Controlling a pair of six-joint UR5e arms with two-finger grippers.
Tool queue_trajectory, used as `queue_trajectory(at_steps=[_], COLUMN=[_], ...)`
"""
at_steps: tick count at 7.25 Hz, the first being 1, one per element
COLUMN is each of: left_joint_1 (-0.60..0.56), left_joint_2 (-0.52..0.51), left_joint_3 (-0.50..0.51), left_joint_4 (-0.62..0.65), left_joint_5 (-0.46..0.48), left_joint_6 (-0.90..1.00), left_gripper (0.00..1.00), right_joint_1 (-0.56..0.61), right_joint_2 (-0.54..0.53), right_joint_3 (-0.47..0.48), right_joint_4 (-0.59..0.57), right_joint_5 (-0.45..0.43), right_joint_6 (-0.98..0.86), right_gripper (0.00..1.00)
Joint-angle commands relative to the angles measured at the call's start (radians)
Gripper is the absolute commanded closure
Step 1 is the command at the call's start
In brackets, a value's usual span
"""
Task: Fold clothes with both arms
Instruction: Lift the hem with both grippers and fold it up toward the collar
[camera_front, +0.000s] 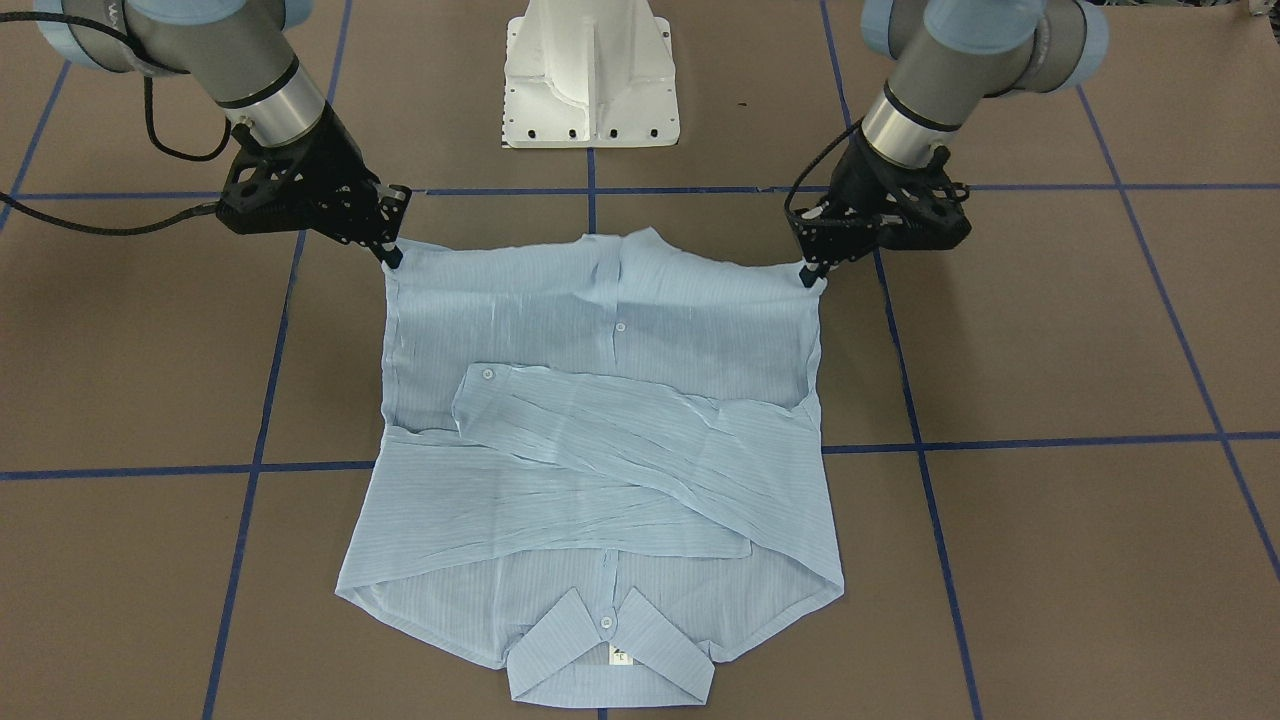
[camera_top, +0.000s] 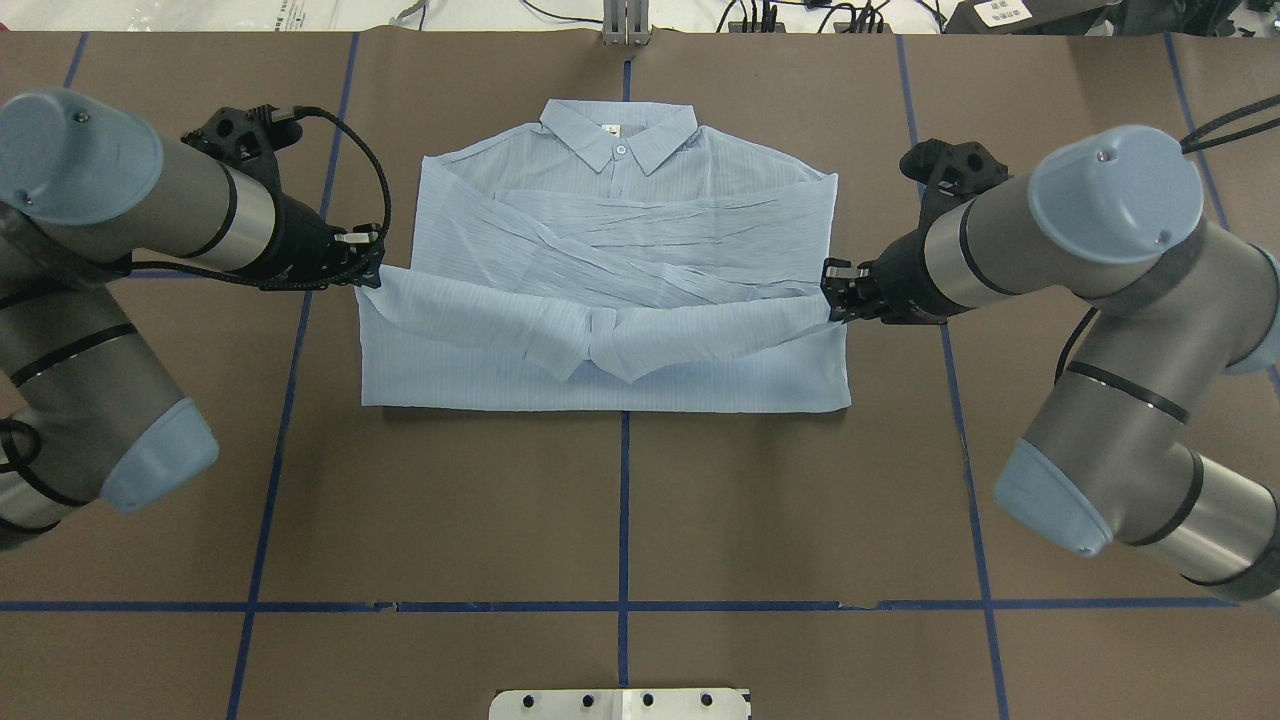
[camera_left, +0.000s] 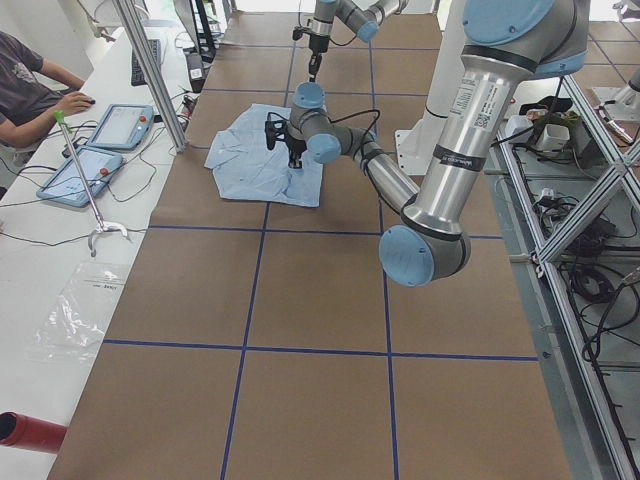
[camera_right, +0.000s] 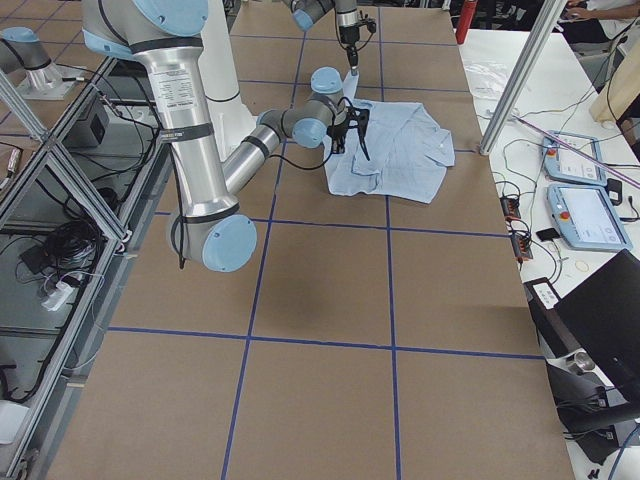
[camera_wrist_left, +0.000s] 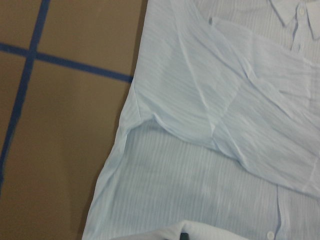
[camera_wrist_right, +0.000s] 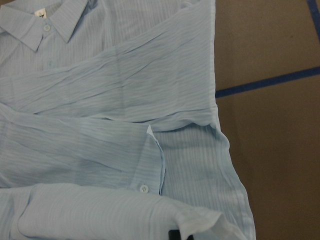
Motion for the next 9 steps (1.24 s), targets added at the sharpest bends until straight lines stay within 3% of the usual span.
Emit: queue_trajectory(at_steps=[1,3,5,9], left_joint_1=[-0.019,-0.033,-0.096,-0.114], left_joint_2=[-0.066,-0.147,-0.212,-0.301], left_joint_3=[0.079,0.19,0.373,0.603], left_joint_4=[-0.004,-0.039,-0.165,-0.304], left_joint_5=[0.001,0.001,0.001,0.002], left_joint_6=[0.018,0.018,0.018,0.013], left_gripper=[1.0,1.0,1.0,1.0], right_joint_1=[0.08,0.111,0.151,0.191], right_joint_2=[0.076,0.17,0.222,0.354], right_joint_3=[-0.096,-0.215,-0.307,-0.552], right_joint_4=[0.0,0.001,0.001,0.004], right_joint_5=[0.018,0.021,0.023,0.069], right_joint_6=[-0.031,-0.033,-0.07,-0.152], right_gripper=[1.0,1.0,1.0,1.0])
